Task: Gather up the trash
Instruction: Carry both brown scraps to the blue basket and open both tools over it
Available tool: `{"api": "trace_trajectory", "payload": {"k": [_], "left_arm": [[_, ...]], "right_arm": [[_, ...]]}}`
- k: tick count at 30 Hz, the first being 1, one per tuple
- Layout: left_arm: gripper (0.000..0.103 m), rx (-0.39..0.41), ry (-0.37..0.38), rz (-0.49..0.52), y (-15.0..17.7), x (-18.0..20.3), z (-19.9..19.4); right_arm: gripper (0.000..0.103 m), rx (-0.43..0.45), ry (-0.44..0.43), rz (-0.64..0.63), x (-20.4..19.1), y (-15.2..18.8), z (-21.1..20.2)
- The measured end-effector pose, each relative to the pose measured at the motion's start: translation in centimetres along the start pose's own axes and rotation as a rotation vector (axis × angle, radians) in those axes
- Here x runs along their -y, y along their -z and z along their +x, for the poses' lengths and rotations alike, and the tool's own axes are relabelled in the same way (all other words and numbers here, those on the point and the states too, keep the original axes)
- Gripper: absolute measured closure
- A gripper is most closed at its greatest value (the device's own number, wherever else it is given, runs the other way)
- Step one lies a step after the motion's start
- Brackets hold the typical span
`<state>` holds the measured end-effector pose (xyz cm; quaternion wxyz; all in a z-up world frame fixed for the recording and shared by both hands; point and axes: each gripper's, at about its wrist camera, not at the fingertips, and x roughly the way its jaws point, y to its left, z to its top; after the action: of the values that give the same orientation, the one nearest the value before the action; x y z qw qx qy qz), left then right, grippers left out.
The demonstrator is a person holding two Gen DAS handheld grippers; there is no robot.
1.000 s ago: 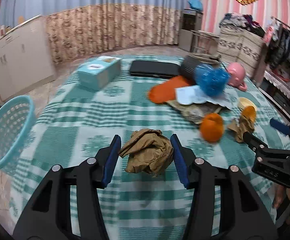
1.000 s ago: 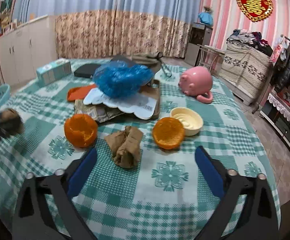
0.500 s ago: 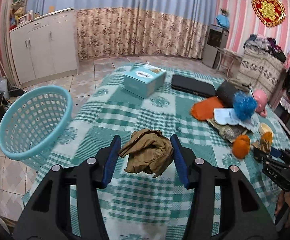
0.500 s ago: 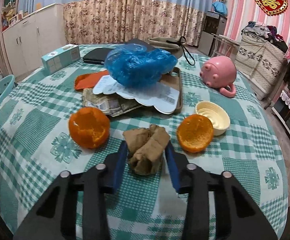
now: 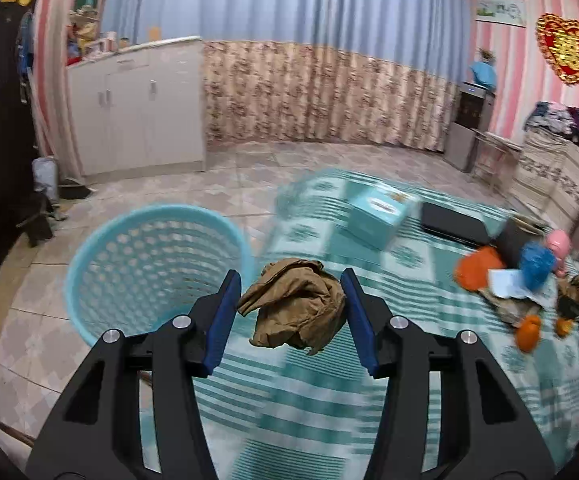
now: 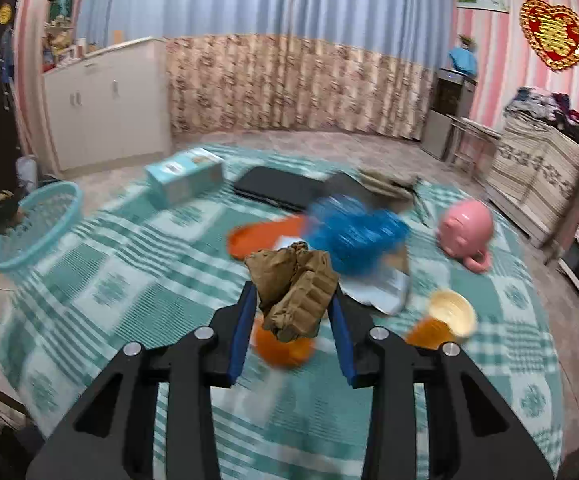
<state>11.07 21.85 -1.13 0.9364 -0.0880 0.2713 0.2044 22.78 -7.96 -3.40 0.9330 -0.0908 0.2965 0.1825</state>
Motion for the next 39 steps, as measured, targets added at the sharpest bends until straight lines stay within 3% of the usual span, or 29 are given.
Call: {"api": "trace_trajectory", "payload": {"k": [10, 15, 19, 23, 26, 27, 30, 39], "left_arm": [[0.052, -0.016, -0.211, -0.053, -2.3, -11.1, 3.5], [0.052, -0.048, -0.228, -0.088, -3.0, -14.7, 6.2], [0.052, -0.064, -0.234, -0.079, -3.7, -15.7, 8.5], [0.051, -0.093, -0.257, -0.043, -3.8, -15.8, 10.8], [0.045, -0.112, -0.252, -0.040, -3.9, -16.1, 12.1], [0.038, -0.115, -0.257, -0.035, -3.9, -16.2, 12.3], [0.021, -0.103, -0.251, -0.045, -4.1, -16.6, 12.0], [0.010, -0.080, -0.279, -0.132, -3.9, -19.3, 9.0]], "right_arm": [[0.066, 0.028, -0.234, -0.116, -13.2, -5.5, 4.3], [0.066, 0.030, -0.339, -0.184, -20.3, -7.7, 6.7], [0.066, -0.022, -0.395, -0.190, -24.2, -8.3, 9.6], [0.066, -0.069, -0.410, -0.160, -25.8, -8.4, 11.6], [0.066, -0.080, -0.423, -0.144, -26.3, -8.5, 12.1], [0.066, -0.080, -0.423, -0.149, -26.5, -8.4, 12.3], [0.066, -0.068, -0.416, -0.185, -27.0, -8.0, 12.2], [0.066, -0.071, -0.428, -0.202, -28.5, -7.6, 12.8]]}}
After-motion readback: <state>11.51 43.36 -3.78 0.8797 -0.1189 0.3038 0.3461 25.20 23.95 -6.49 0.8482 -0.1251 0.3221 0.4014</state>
